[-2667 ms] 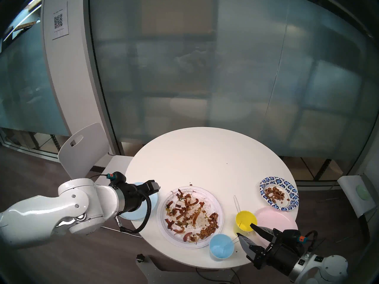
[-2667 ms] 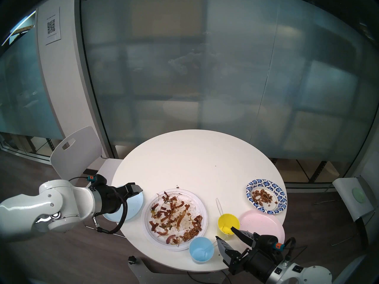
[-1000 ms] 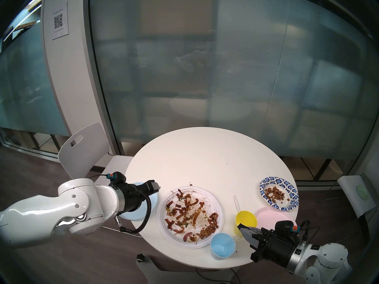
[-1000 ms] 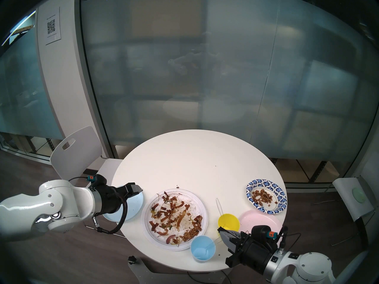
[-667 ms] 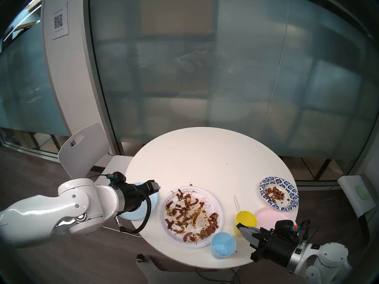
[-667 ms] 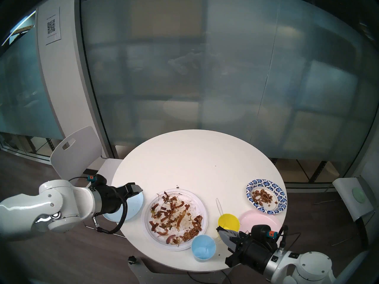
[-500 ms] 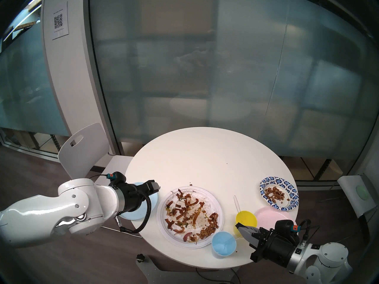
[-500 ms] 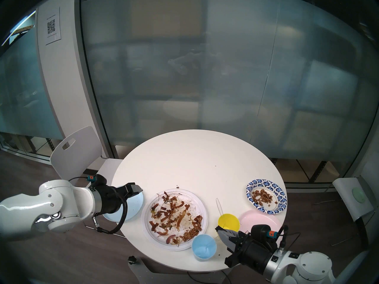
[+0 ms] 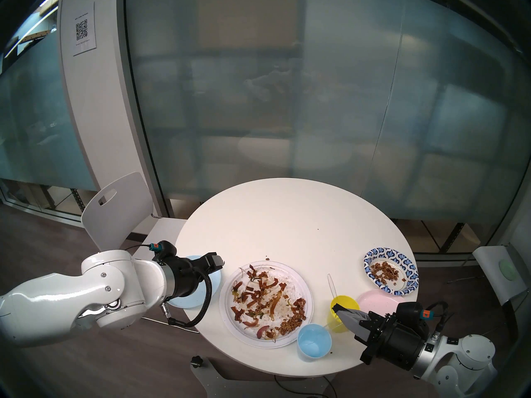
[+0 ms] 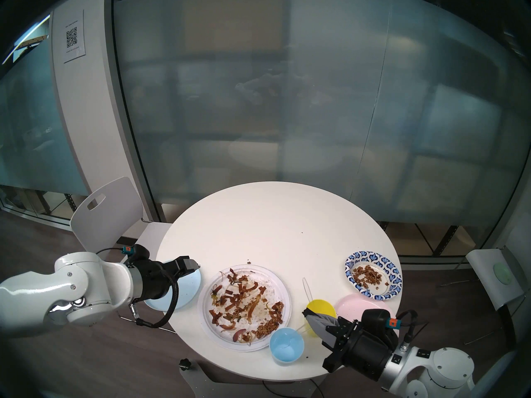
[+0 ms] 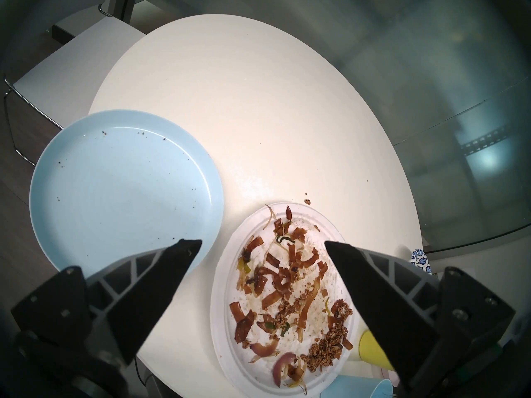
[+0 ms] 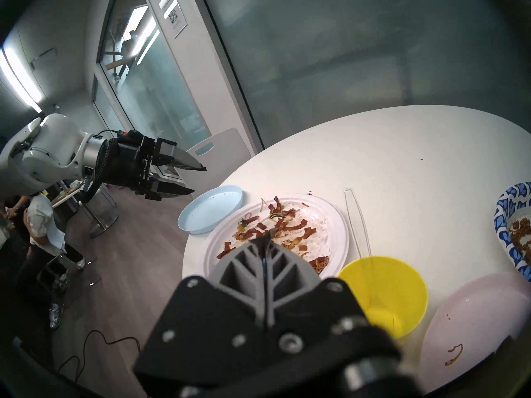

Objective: Stack the plates into one stack

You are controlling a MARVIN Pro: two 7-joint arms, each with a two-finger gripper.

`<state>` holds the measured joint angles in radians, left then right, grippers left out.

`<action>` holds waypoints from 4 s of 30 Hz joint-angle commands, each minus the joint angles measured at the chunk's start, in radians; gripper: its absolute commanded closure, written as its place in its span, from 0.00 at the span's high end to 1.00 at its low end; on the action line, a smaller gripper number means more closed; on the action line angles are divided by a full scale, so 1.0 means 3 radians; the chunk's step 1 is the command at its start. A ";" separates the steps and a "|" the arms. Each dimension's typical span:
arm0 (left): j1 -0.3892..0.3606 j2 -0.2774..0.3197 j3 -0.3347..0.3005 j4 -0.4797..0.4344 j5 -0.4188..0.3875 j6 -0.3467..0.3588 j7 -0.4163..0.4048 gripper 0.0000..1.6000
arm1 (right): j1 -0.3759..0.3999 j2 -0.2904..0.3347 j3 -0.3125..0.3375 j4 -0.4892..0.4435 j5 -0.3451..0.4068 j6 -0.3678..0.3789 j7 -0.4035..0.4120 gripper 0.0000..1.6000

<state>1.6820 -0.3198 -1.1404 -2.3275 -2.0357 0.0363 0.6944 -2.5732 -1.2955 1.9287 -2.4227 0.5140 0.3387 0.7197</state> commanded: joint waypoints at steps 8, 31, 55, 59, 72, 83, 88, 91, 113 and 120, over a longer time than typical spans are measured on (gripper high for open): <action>-0.0030 0.0002 -0.0012 -0.0020 0.0003 -0.0008 -0.0014 1.00 | -0.0059 -0.0007 0.0362 -0.0069 0.0263 -0.0183 0.0381 0.00; -0.0051 0.0015 0.0012 -0.0021 -0.0005 -0.0019 -0.0018 1.00 | -0.0206 -0.0268 0.1206 -0.0069 0.0698 -0.0338 0.0695 0.00; -0.0069 0.0030 0.0034 -0.0021 -0.0011 -0.0033 -0.0029 1.00 | 0.0150 0.0010 0.1037 -0.0069 0.0566 0.0175 0.0191 0.00; -0.0072 0.0032 0.0038 -0.0022 -0.0012 -0.0035 -0.0030 1.00 | 0.0193 0.0078 0.0921 -0.0069 0.0464 0.0266 0.0083 0.00; -0.0082 0.0040 0.0050 -0.0022 -0.0015 -0.0042 -0.0036 1.00 | 0.0281 0.0108 0.0725 -0.0069 0.0296 0.0431 -0.0091 0.00; -0.0091 0.0047 0.0062 -0.0022 -0.0018 -0.0048 -0.0039 1.00 | 0.0451 0.0201 0.0514 -0.0069 0.0112 0.0591 -0.0276 0.00; -0.0096 0.0049 0.0067 -0.0022 -0.0020 -0.0051 -0.0040 1.00 | 0.0590 0.0304 0.0461 -0.0069 0.0098 0.0669 -0.0274 0.00; -0.0097 0.0050 0.0069 -0.0022 -0.0020 -0.0052 -0.0041 1.00 | 0.0657 0.0362 0.0448 -0.0069 0.0101 0.0729 -0.0269 0.00; -0.0115 0.0063 0.0090 -0.0022 -0.0026 -0.0063 -0.0048 1.00 | 0.1190 0.0799 0.0269 0.0249 0.0157 0.1225 -0.0156 0.31; -0.0121 0.0066 0.0097 -0.0022 -0.0028 -0.0066 -0.0050 1.00 | 0.1226 0.0736 0.0258 0.0251 0.0166 0.1214 -0.0170 0.51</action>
<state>1.6522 -0.2992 -1.1047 -2.3276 -2.0463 0.0181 0.6844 -2.2418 -1.0726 2.0051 -2.3322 0.5546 0.7142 0.6716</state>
